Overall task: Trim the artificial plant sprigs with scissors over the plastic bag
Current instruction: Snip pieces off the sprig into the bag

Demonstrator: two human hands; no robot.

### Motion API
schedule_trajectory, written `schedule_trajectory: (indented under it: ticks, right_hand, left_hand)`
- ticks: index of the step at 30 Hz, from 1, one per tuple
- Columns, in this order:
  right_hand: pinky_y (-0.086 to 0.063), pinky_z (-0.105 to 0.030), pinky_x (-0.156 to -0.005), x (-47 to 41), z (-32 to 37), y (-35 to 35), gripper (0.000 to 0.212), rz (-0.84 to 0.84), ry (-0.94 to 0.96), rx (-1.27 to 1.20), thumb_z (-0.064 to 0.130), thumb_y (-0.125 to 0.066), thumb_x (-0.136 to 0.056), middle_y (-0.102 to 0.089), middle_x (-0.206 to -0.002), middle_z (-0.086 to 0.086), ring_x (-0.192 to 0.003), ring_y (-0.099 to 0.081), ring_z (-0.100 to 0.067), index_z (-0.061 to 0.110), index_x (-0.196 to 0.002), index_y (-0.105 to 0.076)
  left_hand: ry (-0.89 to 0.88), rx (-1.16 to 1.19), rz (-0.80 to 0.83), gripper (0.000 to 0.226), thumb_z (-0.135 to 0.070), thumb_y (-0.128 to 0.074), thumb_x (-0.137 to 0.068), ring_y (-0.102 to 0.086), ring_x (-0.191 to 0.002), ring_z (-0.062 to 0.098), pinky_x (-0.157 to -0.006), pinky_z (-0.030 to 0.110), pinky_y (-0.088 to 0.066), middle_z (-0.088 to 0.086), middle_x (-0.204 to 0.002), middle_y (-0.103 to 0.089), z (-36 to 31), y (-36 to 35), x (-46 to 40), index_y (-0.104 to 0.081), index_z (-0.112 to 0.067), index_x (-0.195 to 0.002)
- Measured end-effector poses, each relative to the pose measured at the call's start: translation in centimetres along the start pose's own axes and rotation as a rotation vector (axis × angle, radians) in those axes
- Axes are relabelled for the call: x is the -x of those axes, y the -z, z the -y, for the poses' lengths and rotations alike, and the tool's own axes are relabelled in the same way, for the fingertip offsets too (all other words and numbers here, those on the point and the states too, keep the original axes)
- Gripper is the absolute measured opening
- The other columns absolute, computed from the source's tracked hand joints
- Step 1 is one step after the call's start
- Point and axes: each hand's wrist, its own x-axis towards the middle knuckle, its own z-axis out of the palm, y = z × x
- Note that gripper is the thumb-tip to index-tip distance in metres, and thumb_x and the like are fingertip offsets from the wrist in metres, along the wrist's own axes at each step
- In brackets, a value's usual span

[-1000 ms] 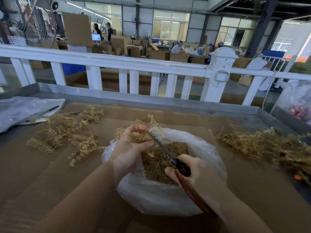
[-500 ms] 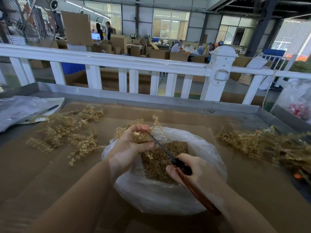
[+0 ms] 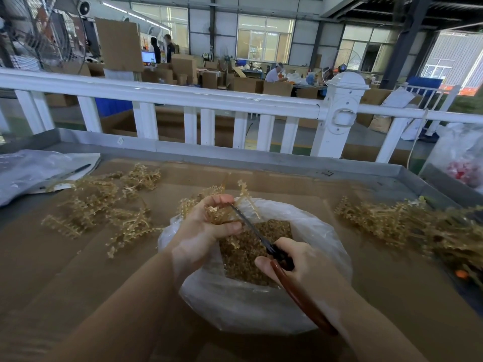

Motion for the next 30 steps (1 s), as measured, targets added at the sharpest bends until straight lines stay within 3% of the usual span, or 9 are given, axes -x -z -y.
schedule_trajectory:
  ticks: [14,20,24,30]
  right_hand:
    - [-0.037,-0.013,-0.057,0.1,0.1,0.1,0.035,0.015,0.031,0.036,0.062,-0.053,-0.083,-0.053,-0.063,0.008,-0.059,-0.051,0.0,0.028,-0.075,-0.051]
    - [-0.034,-0.018,-0.057,0.3,0.3,0.0,0.035,0.011,0.03,0.048,0.063,-0.053,-0.084,-0.053,-0.065,0.007,-0.061,-0.052,-0.005,0.029,-0.075,-0.046]
    - [-0.034,-0.017,-0.056,0.2,0.5,-0.1,0.035,0.02,0.026,0.056,0.063,-0.053,-0.084,-0.051,-0.064,0.007,-0.06,-0.051,-0.003,0.029,-0.078,-0.046]
    - [-0.036,-0.013,-0.055,0.1,0.4,-0.4,0.034,0.008,0.014,0.024,0.064,-0.053,-0.083,-0.053,-0.064,0.011,-0.062,-0.053,0.003,0.031,-0.074,-0.048]
  left_hand:
    - [0.006,0.06,-0.055,0.056,0.011,-0.07,-0.053,-0.071,-0.078,0.019,-0.065,0.021,-0.055,0.007,-0.087,-0.071,-0.2,-0.6,0.7,-0.06,-0.012,-0.103]
    - [0.01,0.045,-0.089,0.055,0.011,-0.07,-0.055,-0.071,-0.081,0.019,-0.066,0.02,-0.054,0.013,-0.098,-0.067,-0.1,-0.7,0.7,-0.061,-0.012,-0.104]
    - [0.013,0.012,-0.108,0.057,0.008,-0.072,-0.055,-0.069,-0.089,0.022,-0.074,0.025,-0.054,0.018,-0.109,-0.065,0.0,-0.7,1.0,-0.06,-0.012,-0.107]
    - [0.021,-0.003,-0.096,0.057,0.009,-0.071,-0.057,-0.07,-0.08,0.018,-0.067,0.021,-0.055,0.012,-0.097,-0.069,-0.1,-0.6,1.2,-0.061,-0.013,-0.108]
